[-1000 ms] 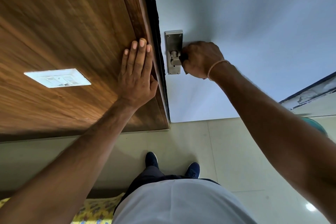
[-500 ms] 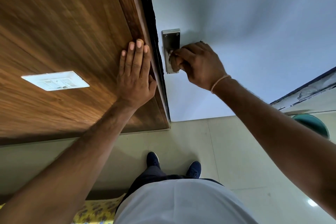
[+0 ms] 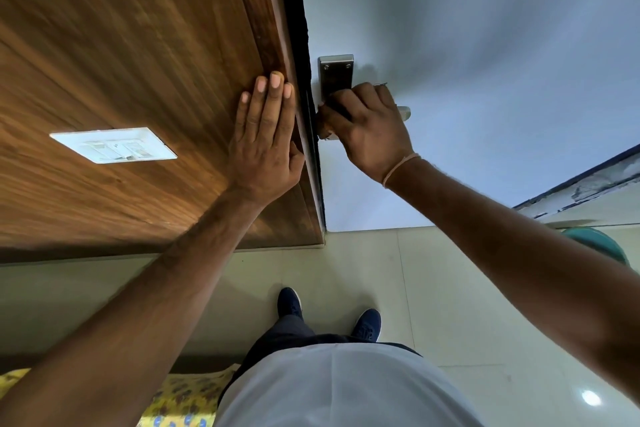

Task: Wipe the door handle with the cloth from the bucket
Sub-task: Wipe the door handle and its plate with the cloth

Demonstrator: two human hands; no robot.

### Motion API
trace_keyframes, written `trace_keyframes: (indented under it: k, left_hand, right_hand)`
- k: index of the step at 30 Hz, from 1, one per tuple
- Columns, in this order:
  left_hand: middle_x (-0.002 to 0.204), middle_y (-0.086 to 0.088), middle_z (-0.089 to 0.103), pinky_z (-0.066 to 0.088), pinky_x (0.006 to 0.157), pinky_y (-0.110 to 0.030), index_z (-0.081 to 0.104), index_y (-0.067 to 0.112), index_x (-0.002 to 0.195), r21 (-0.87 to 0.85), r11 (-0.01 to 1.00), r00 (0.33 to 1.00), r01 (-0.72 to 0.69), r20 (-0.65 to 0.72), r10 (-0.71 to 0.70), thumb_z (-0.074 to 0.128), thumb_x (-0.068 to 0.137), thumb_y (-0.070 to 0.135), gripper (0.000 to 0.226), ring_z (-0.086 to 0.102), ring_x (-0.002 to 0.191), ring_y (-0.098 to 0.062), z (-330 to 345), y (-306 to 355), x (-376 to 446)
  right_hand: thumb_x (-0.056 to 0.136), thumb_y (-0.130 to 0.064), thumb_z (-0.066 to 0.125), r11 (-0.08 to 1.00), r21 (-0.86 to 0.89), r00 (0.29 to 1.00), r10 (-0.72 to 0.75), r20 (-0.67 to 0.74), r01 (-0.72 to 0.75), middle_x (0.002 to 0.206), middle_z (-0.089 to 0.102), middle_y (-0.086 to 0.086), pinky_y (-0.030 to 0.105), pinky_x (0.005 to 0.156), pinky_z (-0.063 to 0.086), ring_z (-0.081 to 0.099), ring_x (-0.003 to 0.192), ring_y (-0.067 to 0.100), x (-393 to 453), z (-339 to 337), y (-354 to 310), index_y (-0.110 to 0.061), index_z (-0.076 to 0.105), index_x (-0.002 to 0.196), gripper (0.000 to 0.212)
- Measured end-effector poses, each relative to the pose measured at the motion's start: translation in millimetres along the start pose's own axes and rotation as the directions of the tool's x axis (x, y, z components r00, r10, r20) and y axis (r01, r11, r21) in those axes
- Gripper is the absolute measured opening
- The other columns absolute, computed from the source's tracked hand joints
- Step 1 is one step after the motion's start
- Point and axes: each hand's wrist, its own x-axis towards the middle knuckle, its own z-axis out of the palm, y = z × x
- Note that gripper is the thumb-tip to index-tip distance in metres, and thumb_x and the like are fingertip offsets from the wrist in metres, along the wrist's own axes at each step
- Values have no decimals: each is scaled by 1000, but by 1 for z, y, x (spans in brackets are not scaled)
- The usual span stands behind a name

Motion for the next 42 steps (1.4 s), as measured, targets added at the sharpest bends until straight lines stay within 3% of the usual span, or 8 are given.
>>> trace_keyframes:
  k: [7,15,20,24,31,34,39,42]
  left_hand:
    - [169,-22,28,18,134,-50,22,0,166,-5,1000,1000,4,-26,-5,82,83,27,106,7,165,-30,-1,-2,1]
    - [169,-24,30,19,134,-51,22,-1,166,-5,1000,1000,27,-14,-27,74,87,19,96,4,165,-30,-2,2,-1]
    - [168,-23,28,22,133,-53,21,0,166,-8,1000,1000,9,-3,-9,70,87,17,95,26,159,-40,-3,2,-1]
    - [168,-25,32,21,133,-53,25,-1,165,-8,1000,1000,12,20,-12,73,85,19,96,27,158,-41,-4,2,1]
    - [172,-15,18,20,134,-51,22,0,166,-26,1000,1000,-2,-14,2,79,84,20,102,8,165,-31,-5,-2,-1]
    - [172,-17,19,20,134,-51,24,0,166,-24,1000,1000,-9,-17,9,75,86,20,97,8,165,-30,-5,-3,-1]
    - [171,-21,26,18,134,-51,23,-1,165,-15,1000,1000,6,-5,-6,75,85,18,97,4,165,-30,-2,-1,-1]
    - [169,-22,23,16,135,-51,20,-2,166,-23,1000,1000,13,4,-13,69,88,18,94,-2,165,-28,-2,0,-1]
  right_hand:
    - [99,-13,59,922,-181,939,-342,28,342,105,69,5,44,99,49,65,108,34,21,2,1,-16,79,95,21]
    - [100,-17,59,1000,-5,997,-13,-73,13,124,72,3,45,85,50,67,102,35,-6,-1,18,-27,70,126,30]
    - [95,-23,69,982,82,982,176,-70,-170,119,74,2,44,90,49,67,106,33,-20,-2,21,-23,72,129,34]
    - [91,-13,64,990,20,988,139,-69,-137,118,73,6,46,91,48,65,106,35,-12,5,4,-19,71,129,39]
    - [96,-12,57,974,-105,979,-202,-16,199,101,69,7,46,88,53,67,102,36,20,7,-6,-13,77,92,21]
    - [97,-12,59,958,-115,964,-265,10,264,103,70,4,45,91,52,66,106,35,21,8,5,-18,77,97,19]
    - [97,-11,59,995,-32,995,-99,-21,98,121,69,9,45,89,52,66,102,35,-9,5,26,-20,65,134,39]
    - [95,-17,63,1000,19,1000,10,18,-11,113,69,9,44,82,51,64,95,35,-17,-1,39,-18,66,132,37]
